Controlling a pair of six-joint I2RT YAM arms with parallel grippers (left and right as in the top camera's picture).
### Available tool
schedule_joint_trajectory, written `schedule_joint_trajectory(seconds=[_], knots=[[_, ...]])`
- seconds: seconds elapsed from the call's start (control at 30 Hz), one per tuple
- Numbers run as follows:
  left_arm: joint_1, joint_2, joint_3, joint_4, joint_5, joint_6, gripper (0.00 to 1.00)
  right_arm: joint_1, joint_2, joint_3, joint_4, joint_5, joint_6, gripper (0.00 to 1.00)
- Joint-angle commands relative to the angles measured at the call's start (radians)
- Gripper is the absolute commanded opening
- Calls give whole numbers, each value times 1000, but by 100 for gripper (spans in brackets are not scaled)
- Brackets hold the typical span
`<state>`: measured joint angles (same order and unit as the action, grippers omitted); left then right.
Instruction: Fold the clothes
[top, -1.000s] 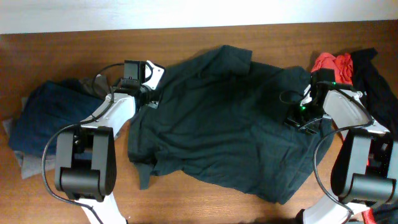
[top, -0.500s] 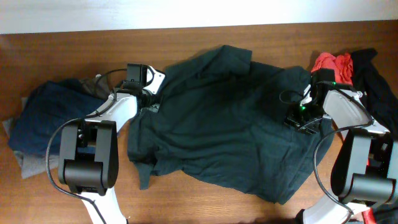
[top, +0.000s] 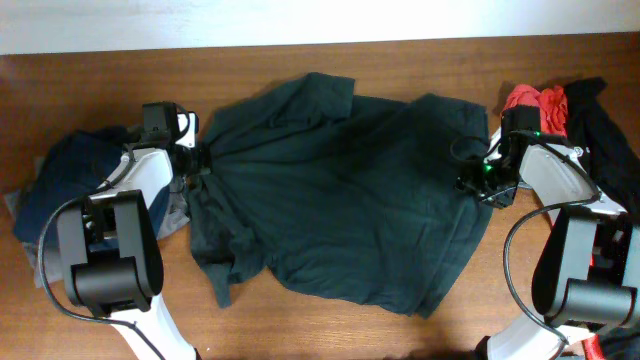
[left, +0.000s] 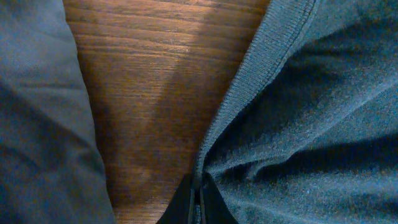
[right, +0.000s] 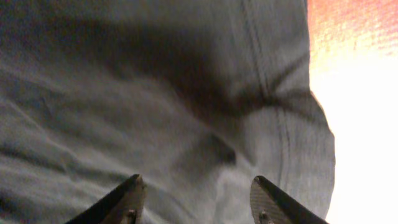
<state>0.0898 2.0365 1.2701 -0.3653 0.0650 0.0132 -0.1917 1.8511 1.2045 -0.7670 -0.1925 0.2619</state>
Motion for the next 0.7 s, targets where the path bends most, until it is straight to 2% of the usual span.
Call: schedule_joint_trajectory(seconds=[0.0,0.07,0.1,0.17,0.23,0.3,0.37,0.43,0.53,0.67], knots=[[-13,25,-19,-21,-43,-13,20,2,23,7,44,-55,8,56],[-24,25,-19,-9,-43,-13,27,2,44,6,69,-59,8,63],[-29,25,-18,-6,-43,-13,34,2,56,6,77,-57,8,63],[-39,24,-9,-7,-43,-13,38,1,85,6,84,-40,10,61],[-45,18,8,-18,-43,-13,44,0,114,6,75,19,42,47],[-44,5,32,-37,-43,-13,50,0,141,3,59,104,73,27],[-44,-11,51,-51,-42,-13,55,-3,156,-1,47,173,79,18],[-44,-32,68,-63,-43,-13,66,-13,161,-2,34,258,80,12],[-44,-60,82,-72,-42,-13,71,-37,156,7,9,370,81,9],[-47,-88,104,-68,27,-6,76,-84,155,34,-7,439,83,11]])
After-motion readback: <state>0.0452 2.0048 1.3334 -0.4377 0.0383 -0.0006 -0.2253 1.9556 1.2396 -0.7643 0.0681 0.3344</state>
